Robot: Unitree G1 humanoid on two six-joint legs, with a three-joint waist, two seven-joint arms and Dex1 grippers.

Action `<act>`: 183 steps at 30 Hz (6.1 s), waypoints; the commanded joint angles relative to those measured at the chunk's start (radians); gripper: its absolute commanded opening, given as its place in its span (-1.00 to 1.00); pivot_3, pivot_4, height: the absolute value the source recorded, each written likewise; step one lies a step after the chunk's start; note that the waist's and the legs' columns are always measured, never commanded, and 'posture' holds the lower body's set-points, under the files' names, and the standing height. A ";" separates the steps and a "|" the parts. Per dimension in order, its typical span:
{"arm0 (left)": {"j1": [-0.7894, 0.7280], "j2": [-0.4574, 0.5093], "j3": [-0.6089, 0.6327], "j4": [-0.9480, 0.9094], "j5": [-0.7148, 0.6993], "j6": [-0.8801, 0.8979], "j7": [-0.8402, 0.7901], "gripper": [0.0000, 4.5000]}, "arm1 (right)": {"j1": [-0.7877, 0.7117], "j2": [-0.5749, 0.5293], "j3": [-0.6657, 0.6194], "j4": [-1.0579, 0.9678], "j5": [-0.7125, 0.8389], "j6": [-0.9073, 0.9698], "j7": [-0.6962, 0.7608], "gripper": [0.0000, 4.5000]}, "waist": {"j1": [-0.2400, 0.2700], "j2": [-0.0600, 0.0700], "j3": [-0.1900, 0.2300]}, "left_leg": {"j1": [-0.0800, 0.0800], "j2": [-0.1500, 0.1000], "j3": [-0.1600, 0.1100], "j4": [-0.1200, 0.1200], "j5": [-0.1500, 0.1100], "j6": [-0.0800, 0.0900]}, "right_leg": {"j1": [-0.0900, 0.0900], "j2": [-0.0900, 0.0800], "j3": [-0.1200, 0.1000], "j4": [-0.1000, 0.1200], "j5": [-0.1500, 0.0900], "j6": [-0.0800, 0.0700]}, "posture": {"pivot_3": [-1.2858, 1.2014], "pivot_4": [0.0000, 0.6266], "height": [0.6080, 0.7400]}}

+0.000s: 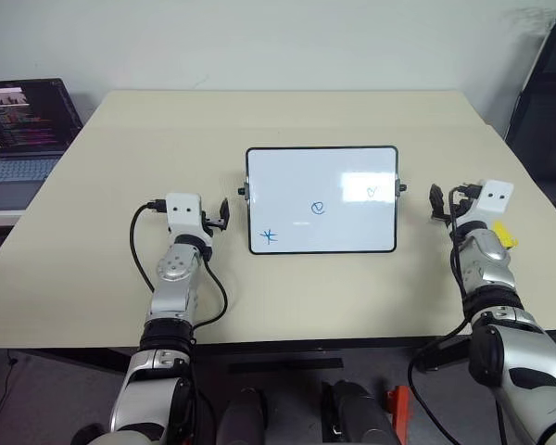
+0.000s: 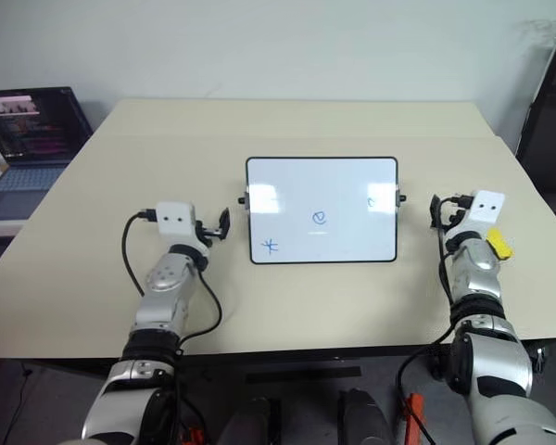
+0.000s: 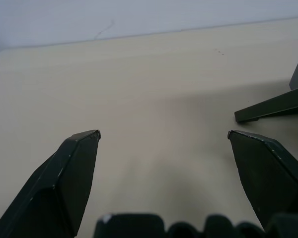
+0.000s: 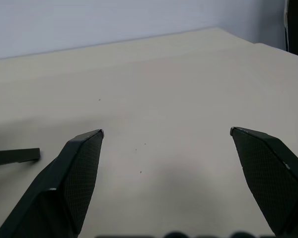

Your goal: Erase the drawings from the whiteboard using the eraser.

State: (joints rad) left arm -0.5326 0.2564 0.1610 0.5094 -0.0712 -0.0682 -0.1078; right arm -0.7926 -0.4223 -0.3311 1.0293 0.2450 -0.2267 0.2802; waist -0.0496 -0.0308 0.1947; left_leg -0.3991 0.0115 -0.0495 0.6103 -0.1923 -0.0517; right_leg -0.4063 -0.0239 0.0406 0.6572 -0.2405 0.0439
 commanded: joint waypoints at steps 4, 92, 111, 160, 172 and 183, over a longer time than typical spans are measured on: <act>-0.030 0.076 0.029 -0.026 -0.004 -0.034 -0.034 1.00 | -0.002 -0.071 -0.009 -0.087 0.005 0.043 0.025 1.00 | -0.001 0.000 0.000 | 0.000 0.000 0.000 0.000 0.000 0.000 | 0.000 0.000 0.000 0.000 0.000 0.000 | 0.03 -0.52 1.00; -0.089 -0.057 -0.546 -0.574 -0.188 0.522 -0.823 1.00 | -0.132 -0.454 0.187 0.253 -0.223 0.495 0.554 0.25 | -0.007 0.002 0.000 | 0.000 0.000 0.004 0.000 0.000 0.001 | 0.001 0.001 0.004 -0.006 0.001 0.002 | 0.03 -0.52 1.00; -0.090 -0.039 -0.518 -0.577 -0.186 0.527 -0.802 1.00 | -0.113 -0.446 0.179 0.229 -0.210 0.485 0.554 -0.61 | -0.007 0.002 0.000 | 0.001 0.000 0.004 0.004 0.000 0.001 | 0.002 0.001 0.005 -0.002 0.001 0.002 | 0.03 -0.52 1.00; 0.331 0.567 0.287 -0.904 -0.580 0.646 -0.844 1.00 | -0.120 -0.244 0.322 -0.915 0.081 0.860 0.591 -0.62 | -0.005 -0.001 0.001 | -0.002 0.002 0.003 0.003 -0.001 0.001 | -0.003 0.001 0.003 0.000 0.000 0.000 | 0.03 -0.52 1.00; 0.425 0.589 0.265 -0.965 -0.505 0.588 -0.775 1.00 | -0.212 -0.162 0.463 -0.957 0.017 0.789 0.636 -0.62 | 0.008 -0.001 0.001 | -0.001 0.003 0.002 0.003 -0.001 0.001 | -0.004 0.001 0.001 0.002 -0.001 -0.002 | 0.03 -0.52 1.00; 0.427 0.607 0.198 -0.947 -0.444 0.552 -0.785 1.00 | -0.215 -0.108 0.560 -1.078 -0.024 0.788 0.646 -0.62 | 0.008 -0.001 0.001 | -0.001 0.003 0.002 0.003 -0.001 0.001 | -0.004 0.001 0.001 0.002 -0.001 -0.002 | 0.03 -0.52 1.00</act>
State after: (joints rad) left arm -0.0935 0.8557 0.3620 -0.4311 -0.5230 0.5103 -0.8875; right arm -0.9913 -0.5388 0.2216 0.0126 0.2220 0.5734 0.9176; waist -0.0419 -0.0316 0.1962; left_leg -0.4003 0.0142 -0.0476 0.6127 -0.1935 -0.0504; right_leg -0.4103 -0.0227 0.0416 0.6593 -0.2417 0.0419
